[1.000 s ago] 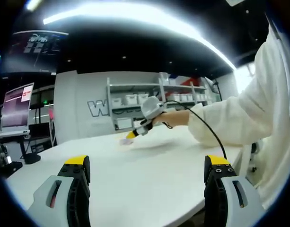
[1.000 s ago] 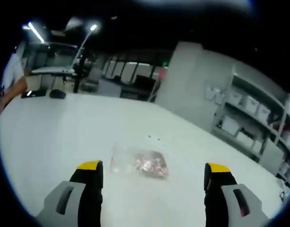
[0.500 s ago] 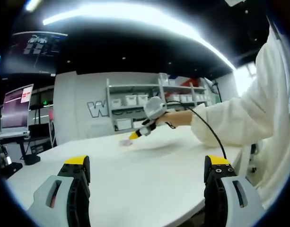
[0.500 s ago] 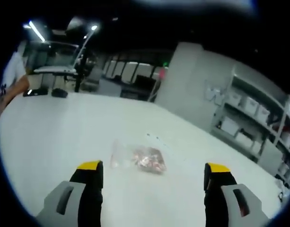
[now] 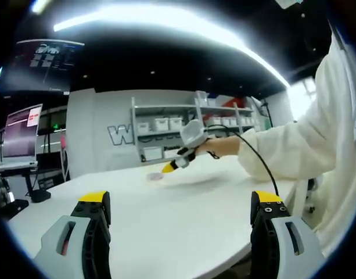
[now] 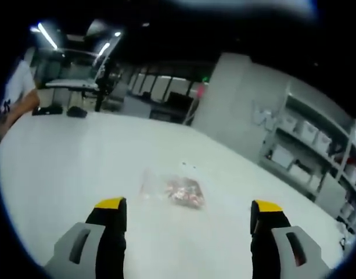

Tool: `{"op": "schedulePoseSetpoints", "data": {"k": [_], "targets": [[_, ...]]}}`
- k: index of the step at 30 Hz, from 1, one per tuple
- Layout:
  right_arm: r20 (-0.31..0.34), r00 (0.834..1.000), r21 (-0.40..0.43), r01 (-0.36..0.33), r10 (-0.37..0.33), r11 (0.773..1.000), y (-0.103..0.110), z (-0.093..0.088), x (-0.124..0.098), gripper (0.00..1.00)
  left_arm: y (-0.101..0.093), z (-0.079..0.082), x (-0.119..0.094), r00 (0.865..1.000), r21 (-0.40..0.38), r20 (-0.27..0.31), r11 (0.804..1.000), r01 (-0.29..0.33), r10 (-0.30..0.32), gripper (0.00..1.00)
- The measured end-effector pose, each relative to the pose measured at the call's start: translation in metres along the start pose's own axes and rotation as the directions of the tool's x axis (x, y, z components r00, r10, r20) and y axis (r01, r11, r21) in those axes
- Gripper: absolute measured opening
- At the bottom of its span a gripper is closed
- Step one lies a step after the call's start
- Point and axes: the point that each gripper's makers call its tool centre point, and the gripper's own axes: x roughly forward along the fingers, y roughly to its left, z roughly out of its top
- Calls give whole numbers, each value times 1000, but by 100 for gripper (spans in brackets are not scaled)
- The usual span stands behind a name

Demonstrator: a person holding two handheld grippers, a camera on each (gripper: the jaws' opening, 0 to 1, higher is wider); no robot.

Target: Open the resealable bag by pulling the two sides of the seal apart until the entire bag opening is separated and visibly accessible.

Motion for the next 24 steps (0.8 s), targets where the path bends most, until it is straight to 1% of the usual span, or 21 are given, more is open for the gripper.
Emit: {"op": "schedulePoseSetpoints", "data": {"k": [6,10,18,24], "targets": [[10,1000,-2,-14,14,1000,6,0,-7,89,1,1,0,1000,-1,3,1000,-2,2,99],[5,1000,-12,-17,17,1000,7,-2,-10,89,-1,1,1,1000,0,2,1000,1,-1,99],[16,1000,-10,-20,21,1000,9,-1,-16,89,-1,1,0,1000,-4,2,1000,1,-1,99],[21,999,-10,-28,29,1000,14,0,-23,87,0,2,0,1000,-4,4,1000,-1,1,99]]}}
